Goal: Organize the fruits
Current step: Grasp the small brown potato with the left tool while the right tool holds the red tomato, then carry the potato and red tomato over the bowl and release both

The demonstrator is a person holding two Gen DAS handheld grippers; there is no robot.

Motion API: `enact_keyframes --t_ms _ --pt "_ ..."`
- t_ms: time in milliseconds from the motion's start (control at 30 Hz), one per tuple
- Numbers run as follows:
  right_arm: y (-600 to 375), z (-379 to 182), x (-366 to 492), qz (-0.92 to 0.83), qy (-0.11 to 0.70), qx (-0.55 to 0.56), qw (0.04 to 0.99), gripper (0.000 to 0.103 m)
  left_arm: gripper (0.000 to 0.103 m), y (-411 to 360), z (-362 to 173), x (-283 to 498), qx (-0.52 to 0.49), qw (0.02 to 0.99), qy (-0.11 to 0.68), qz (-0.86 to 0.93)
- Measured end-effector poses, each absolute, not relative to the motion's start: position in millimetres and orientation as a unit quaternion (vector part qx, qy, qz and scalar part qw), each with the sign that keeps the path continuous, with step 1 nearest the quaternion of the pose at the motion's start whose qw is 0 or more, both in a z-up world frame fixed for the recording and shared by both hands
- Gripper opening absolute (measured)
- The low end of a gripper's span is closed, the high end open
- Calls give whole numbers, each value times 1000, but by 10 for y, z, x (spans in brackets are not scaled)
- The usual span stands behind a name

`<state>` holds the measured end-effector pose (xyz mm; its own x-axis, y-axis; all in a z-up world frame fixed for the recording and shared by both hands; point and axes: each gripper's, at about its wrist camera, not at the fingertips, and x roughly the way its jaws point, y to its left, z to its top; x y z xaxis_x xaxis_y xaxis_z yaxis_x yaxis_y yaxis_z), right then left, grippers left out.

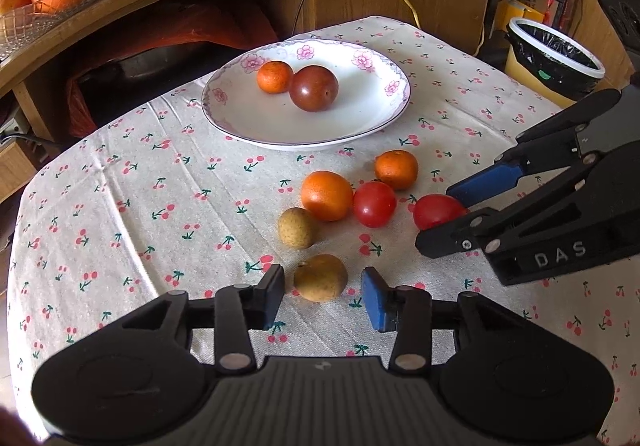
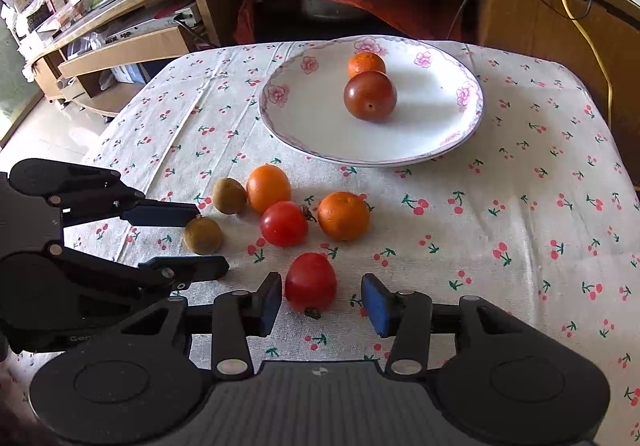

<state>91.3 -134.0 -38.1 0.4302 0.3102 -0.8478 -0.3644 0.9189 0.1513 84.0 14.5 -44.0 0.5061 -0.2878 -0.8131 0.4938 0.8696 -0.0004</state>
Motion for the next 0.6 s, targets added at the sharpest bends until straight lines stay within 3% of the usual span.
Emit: enact_keyframes --t_ms 67,167,233,600 --pt "-1312 -386 914 202 496 -30 844 40 50 144 -439 848 116 860 443 -226" --pt "-1286 -387 917 200 498 -37 843 32 38 144 -433 841 120 860 442 -225" --pt "-1277 -388 927 197 498 -38 843 24 38 136 -425 838 122 859 444 -225" --pt "-1233 -287 906 205 483 -45 850 23 37 100 -255 842 124 867 427 -223"
